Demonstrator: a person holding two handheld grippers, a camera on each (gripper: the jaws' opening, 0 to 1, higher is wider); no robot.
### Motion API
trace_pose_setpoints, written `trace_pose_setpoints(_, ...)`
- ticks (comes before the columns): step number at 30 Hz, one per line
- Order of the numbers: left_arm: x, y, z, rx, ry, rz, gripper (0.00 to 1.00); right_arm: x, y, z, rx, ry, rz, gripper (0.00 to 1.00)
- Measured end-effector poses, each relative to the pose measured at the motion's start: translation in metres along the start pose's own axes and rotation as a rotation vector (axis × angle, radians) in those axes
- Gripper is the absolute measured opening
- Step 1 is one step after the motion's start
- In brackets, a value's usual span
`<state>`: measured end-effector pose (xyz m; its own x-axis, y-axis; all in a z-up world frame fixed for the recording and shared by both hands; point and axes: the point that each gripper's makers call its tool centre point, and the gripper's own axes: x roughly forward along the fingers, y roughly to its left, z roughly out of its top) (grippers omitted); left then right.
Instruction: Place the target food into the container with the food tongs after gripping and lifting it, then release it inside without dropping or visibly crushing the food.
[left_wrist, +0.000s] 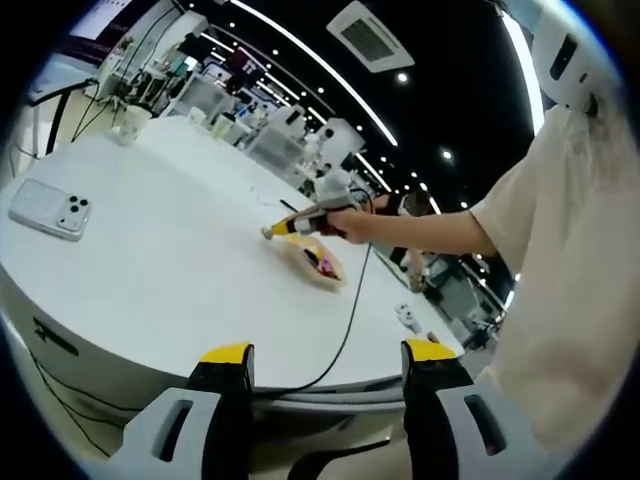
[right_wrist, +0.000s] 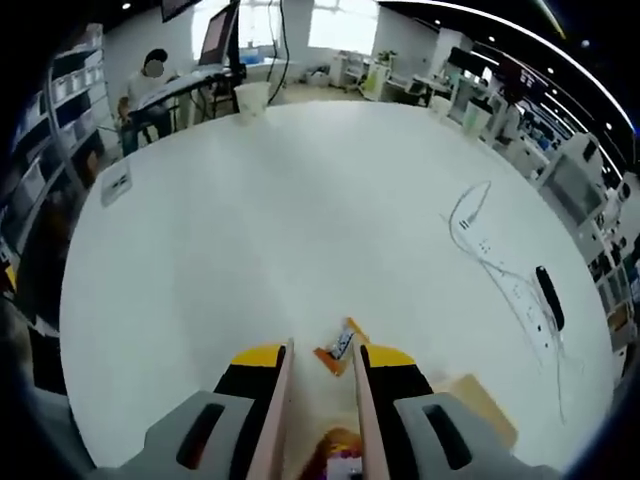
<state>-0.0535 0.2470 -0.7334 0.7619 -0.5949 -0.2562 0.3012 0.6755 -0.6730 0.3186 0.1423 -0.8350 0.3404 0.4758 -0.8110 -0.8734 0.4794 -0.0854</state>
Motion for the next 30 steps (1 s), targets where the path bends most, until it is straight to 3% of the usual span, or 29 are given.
trace_pose_setpoints(9, 0.002, 0.001, -0.002, -0.002, 0.009, -0.006, 0.58, 0.003, 0.001, -0.006, 0.021, 0.019, 0.005, 0.29)
trace_pose_setpoints(25, 0.001, 0.002, 0.001, 0.002, 0.004, -0.006, 0.58, 0.007, 0.02, 0.004, -0.006, 0.006, 0.046, 0.29)
trace_pose_setpoints(30, -0.004, 0.006, 0.001, -0.005, 0.001, 0.006, 0.58, 0.003, 0.003, 0.013, -0.016, -0.023, -0.04, 0.29)
